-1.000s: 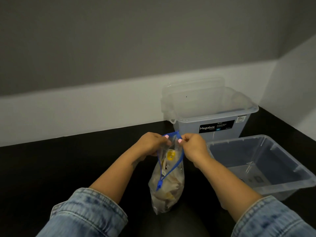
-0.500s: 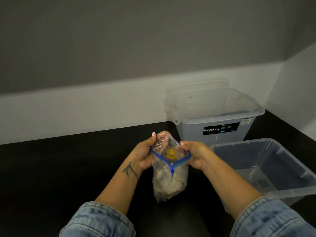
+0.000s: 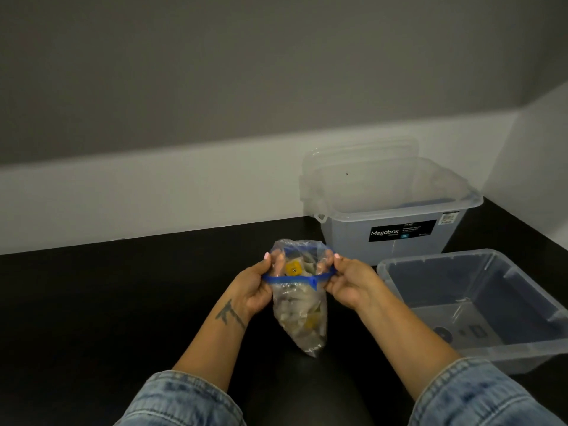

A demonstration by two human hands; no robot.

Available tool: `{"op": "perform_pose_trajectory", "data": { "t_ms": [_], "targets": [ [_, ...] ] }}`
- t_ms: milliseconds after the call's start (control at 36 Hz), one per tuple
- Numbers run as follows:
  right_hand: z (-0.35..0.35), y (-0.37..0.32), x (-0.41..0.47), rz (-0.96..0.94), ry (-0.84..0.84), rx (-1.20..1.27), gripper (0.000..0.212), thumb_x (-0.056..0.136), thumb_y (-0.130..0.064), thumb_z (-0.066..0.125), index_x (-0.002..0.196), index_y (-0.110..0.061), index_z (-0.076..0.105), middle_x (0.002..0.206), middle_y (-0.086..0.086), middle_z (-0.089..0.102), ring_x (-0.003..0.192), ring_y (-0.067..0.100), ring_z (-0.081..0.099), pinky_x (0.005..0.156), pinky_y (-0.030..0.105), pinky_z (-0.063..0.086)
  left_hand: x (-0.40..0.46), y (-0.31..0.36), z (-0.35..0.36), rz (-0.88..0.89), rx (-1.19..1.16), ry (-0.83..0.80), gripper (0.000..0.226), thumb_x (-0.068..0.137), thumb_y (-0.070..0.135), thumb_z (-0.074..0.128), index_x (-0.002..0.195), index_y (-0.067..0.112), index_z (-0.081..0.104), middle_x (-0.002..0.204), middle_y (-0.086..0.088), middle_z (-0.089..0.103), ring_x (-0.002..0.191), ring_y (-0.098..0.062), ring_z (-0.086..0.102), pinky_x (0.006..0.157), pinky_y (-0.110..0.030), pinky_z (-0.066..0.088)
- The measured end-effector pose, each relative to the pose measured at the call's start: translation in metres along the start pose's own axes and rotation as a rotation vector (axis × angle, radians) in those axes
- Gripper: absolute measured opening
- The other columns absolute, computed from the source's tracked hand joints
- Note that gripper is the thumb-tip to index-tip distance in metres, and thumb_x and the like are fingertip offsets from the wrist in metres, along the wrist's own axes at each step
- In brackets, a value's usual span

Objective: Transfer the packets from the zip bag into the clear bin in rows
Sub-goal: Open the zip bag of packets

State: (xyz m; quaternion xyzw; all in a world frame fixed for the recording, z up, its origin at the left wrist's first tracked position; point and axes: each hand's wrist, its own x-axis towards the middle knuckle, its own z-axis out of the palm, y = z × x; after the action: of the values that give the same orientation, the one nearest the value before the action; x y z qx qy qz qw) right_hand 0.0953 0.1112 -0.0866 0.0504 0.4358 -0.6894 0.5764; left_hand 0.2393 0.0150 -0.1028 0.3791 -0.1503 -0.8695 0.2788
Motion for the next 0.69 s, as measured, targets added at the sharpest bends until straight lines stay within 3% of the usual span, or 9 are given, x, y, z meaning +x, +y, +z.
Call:
{"op": "perform_pose_trajectory", "data": {
  "t_ms": [83,139,194,250,361,444,500,611,694],
  "targets": [
    [0.000,0.003,0.002,0.026,-0.017,-0.006,0.024,0.102,-0.008,0.034,0.094,-0.004,0.056,0.060,0.005,0.050,0.050,0.013,0.045,0.051,0.024,0.045,-0.006,0.004,-0.004,-0.042,0.196,0.044,0.028,0.097,0.007,0.044,0.121,0.002,0.057,0.097,-0.019,0.064,0.085,-0.023,0.065,0.062,-0.036,0.060],
    [-0.001,0.004,0.003,0.041,-0.044,-0.027,0.025,0.102,-0.006,0.033,0.102,-0.002,0.058,0.053,0.005,0.055,0.040,0.012,0.051,0.038,0.020,0.044,-0.009,0.009,-0.004,0.012,0.510,0.088,0.032,0.094,0.009,0.048,0.125,0.010,0.055,0.110,-0.015,0.062,0.099,-0.026,0.061,0.074,-0.041,0.058],
    [-0.002,0.004,0.004,0.051,-0.085,-0.113,0.026,0.102,-0.007,0.035,0.103,-0.002,0.061,0.053,0.003,0.059,0.039,0.010,0.053,0.038,0.019,0.044,-0.011,0.015,0.000,0.222,0.856,0.138,0.043,0.089,0.010,0.056,0.129,0.022,0.050,0.126,-0.004,0.053,0.116,-0.023,0.052,0.088,-0.042,0.049],
    [-0.002,0.004,0.008,0.056,-0.136,-0.265,0.028,0.101,-0.008,0.037,0.096,-0.005,0.065,0.059,0.002,0.058,0.046,0.009,0.051,0.046,0.022,0.046,-0.015,0.021,0.008,0.456,1.110,0.043,0.051,0.085,0.008,0.059,0.129,0.031,0.050,0.134,0.005,0.045,0.127,-0.017,0.040,0.097,-0.037,0.040],
    [0.006,0.004,0.010,0.026,-0.240,-0.586,0.026,0.100,-0.008,0.041,0.096,-0.006,0.066,0.069,0.005,0.061,0.051,0.009,0.056,0.045,0.019,0.045,-0.020,0.025,0.024,0.466,1.547,-0.278,0.062,0.078,0.012,0.071,0.132,0.028,0.047,0.130,0.009,0.050,0.118,-0.004,0.045,0.095,-0.024,0.042],
    [0.016,-0.003,0.001,-0.010,-0.285,-0.850,0.021,0.099,-0.009,0.043,0.097,-0.004,0.064,0.076,0.012,0.065,0.060,0.017,0.066,0.057,0.025,0.053,-0.016,0.021,0.027,0.402,1.853,-0.259,0.055,0.076,0.025,0.075,0.124,0.028,0.051,0.112,0.011,0.056,0.105,-0.006,0.055,0.090,-0.024,0.045],
    [0.020,-0.010,-0.001,-0.102,-0.254,-1.074,0.020,0.099,-0.012,0.047,0.094,-0.009,0.066,0.081,0.012,0.068,0.073,0.021,0.065,0.072,0.033,0.053,-0.012,0.018,0.024,0.396,1.868,-0.179,0.039,0.079,0.027,0.072,0.114,0.028,0.055,0.107,0.008,0.059,0.099,-0.008,0.057,0.086,-0.024,0.046],
    [0.026,-0.021,-0.004,-0.270,-0.162,-1.270,0.015,0.098,-0.020,0.050,0.094,-0.014,0.064,0.081,0.005,0.064,0.064,0.014,0.055,0.057,0.023,0.043,-0.009,0.014,0.017,0.401,1.681,-0.029,0.017,0.083,0.022,0.066,0.099,0.025,0.061,0.098,0.001,0.064,0.090,-0.012,0.062,0.080,-0.027,0.051],
    [0.025,-0.029,-0.001,-0.407,-0.089,-1.260,0.021,0.098,-0.029,0.050,0.099,-0.012,0.063,0.084,0.001,0.062,0.070,0.012,0.052,0.065,0.024,0.041,-0.007,0.010,0.011,0.388,1.503,0.127,0.014,0.085,0.016,0.061,0.098,0.019,0.064,0.095,-0.004,0.068,0.088,-0.018,0.066,0.079,-0.033,0.054]
  ]
}}
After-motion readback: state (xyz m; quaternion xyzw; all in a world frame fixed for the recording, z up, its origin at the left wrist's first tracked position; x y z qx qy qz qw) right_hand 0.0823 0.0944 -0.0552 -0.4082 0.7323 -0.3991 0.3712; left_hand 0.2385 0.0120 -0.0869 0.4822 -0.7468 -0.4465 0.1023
